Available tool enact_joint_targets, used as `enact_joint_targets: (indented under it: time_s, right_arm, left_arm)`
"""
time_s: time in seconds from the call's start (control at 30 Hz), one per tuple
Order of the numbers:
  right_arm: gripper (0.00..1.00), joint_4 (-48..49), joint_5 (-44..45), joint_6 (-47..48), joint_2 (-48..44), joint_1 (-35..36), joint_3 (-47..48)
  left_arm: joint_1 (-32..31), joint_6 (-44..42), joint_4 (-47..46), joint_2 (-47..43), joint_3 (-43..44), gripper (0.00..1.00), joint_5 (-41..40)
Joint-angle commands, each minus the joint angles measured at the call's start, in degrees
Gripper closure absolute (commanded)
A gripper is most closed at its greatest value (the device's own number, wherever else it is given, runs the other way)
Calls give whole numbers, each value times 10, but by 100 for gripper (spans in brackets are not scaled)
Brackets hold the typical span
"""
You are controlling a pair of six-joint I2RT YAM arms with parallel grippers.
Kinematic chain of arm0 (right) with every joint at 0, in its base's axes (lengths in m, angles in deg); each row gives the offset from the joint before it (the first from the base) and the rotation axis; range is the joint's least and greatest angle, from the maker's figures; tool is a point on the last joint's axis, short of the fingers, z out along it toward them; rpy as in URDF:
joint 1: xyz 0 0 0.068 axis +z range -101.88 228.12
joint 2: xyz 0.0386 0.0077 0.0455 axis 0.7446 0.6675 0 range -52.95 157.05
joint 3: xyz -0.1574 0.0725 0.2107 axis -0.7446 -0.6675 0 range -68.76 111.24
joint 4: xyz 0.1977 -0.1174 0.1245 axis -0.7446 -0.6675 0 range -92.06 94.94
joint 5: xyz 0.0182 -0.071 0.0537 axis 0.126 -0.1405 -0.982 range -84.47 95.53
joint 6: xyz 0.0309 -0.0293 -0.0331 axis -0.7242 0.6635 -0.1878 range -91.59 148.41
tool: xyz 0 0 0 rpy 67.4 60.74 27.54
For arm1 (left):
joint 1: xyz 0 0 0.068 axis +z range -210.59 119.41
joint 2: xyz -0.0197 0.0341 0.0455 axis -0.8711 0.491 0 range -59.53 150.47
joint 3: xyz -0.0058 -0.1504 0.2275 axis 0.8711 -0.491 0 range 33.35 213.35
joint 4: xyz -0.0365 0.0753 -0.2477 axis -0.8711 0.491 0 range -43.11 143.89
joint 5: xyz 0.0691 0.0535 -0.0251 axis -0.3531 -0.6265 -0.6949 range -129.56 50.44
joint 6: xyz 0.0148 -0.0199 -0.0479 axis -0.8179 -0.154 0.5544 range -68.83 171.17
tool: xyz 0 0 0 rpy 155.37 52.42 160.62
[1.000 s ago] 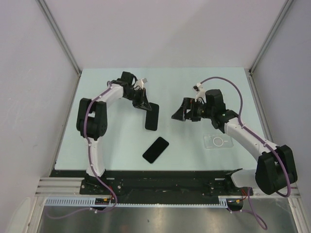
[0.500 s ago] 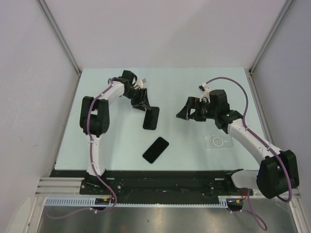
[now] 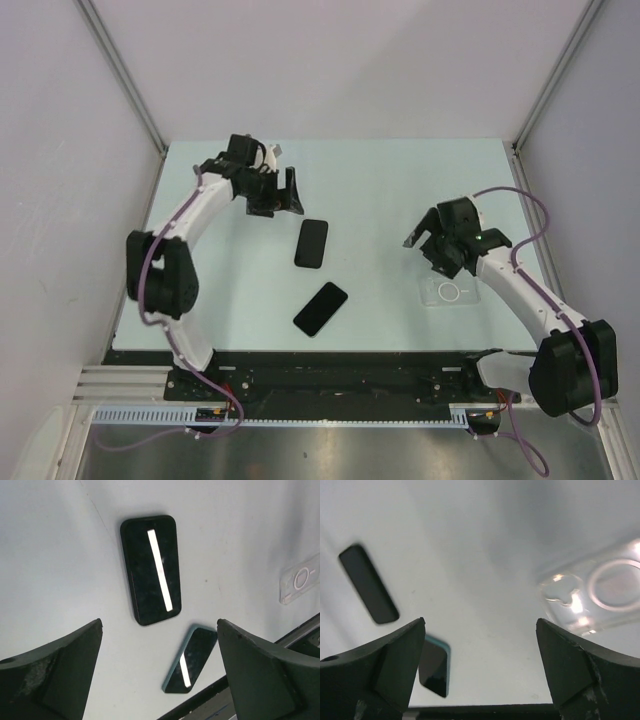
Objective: Put the phone into the phone case
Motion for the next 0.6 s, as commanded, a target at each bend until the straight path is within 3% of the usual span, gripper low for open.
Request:
enact_joint_targets:
  time_s: [0.0,0.17,0.27,0.37,0.4,0.47,0.5,0.53,0.57]
  right_arm:
    - [9,-137,185,-154,-26,-22,8]
    - [20,-182,206,-203,-21,-69,-4]
    - [22,-165,204,-180,-10,-106,-10]
    - [27,-144,209,-140,3,-139,-11]
    - [33,-98,220,-109,6,-139,-12]
    - [29,-19,189,98,25,-133,-12]
    - [27,35,103,167,28,-127,-12]
    - [27,51,71,258,28,-120,-12]
    - [28,65,47,283,22,-115,-11]
  left_arm:
    - [-16,15,-19,-128,-79,0,-55]
    - [-24,17,-42,-210,-205,0,-67]
    - [-27,19,-75,-230,-266,1,-45]
    - [-32,29,-74,-240,-268,1,-40]
    - [-35,30,-84,-254,-269,1,-30]
    - [-35,41,-100,-270,-280,2,-15]
    - [-34,45,-110,-278,-284,1,-15]
    - [-35,51,-113,-292,-287,2,-19]
    - [-34,54,-115,-300,-295,2,-27]
